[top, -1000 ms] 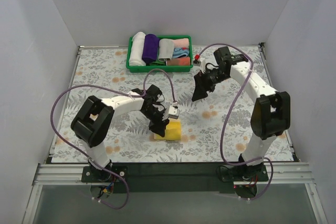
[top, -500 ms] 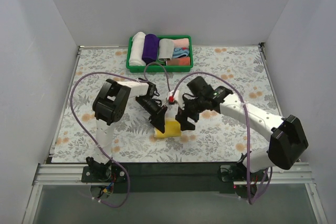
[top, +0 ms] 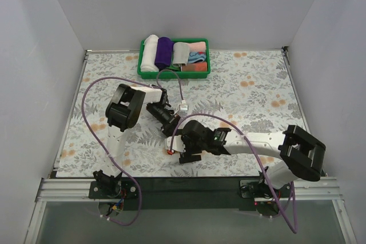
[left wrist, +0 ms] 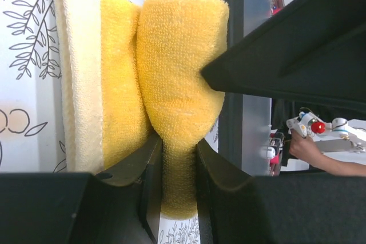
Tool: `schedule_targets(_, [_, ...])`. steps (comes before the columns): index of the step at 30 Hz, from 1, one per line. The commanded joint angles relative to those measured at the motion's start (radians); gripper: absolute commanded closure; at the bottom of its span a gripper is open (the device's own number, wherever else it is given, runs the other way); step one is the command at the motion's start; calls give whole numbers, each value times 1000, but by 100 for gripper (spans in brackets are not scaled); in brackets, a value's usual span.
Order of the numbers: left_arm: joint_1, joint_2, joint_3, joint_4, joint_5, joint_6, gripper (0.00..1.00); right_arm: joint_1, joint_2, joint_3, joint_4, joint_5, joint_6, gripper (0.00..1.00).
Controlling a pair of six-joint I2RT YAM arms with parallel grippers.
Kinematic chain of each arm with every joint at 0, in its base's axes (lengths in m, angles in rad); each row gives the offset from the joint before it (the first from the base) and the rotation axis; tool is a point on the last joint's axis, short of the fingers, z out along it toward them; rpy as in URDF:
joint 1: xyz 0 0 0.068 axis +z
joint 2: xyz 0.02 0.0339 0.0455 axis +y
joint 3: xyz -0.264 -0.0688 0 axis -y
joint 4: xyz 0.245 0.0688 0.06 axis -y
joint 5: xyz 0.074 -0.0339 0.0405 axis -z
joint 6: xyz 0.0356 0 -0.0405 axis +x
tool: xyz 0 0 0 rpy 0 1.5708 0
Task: Roll the towels
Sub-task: Roll the towel
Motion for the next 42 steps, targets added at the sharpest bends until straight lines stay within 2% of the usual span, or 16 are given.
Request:
schedule_targets(1, [13,62,-19,149,-243,90,81,46,14,-65,166,114,-71,26])
schedule_targets(6, [13,58,-25,160,-246,91,80,52,96,-81,231,151,-75,33])
schedule_targets(8, [13,52,-28,163,-251,93,80,50,110,-84,242,144,-76,42])
schedule_targets(9, [13,48,-26,163,-252,94,80,52,117,-84,246,137,-76,48])
schedule_targets(10, [13,47,-26,161,-255,96,80,52,120,-84,245,131,-75,64])
schedule_targets(12, [13,36,-26,163,-258,96,78,50,138,-85,245,120,-70,77])
schedule_targets(13, [13,29,-31,164,-261,97,77,49,144,-84,240,105,-65,87])
schedule_targets(15, [14,-5,-43,179,-262,93,72,43,152,-73,202,73,-53,99])
schedule_targets(21, [33,-158,-117,252,-263,67,57,9,149,8,-10,-149,-18,99])
schedule_targets(24, [54,-201,-146,272,-266,62,53,1,152,30,-88,-225,4,99])
schedule_targets(34, [191,-277,-137,224,-297,93,51,-114,190,79,-199,-422,42,99])
schedule_targets(38, [295,-362,-123,252,-285,71,50,-178,256,140,-255,-528,62,99])
schedule_targets(42, [350,-482,-155,307,-297,48,49,-235,350,253,-344,-659,70,99])
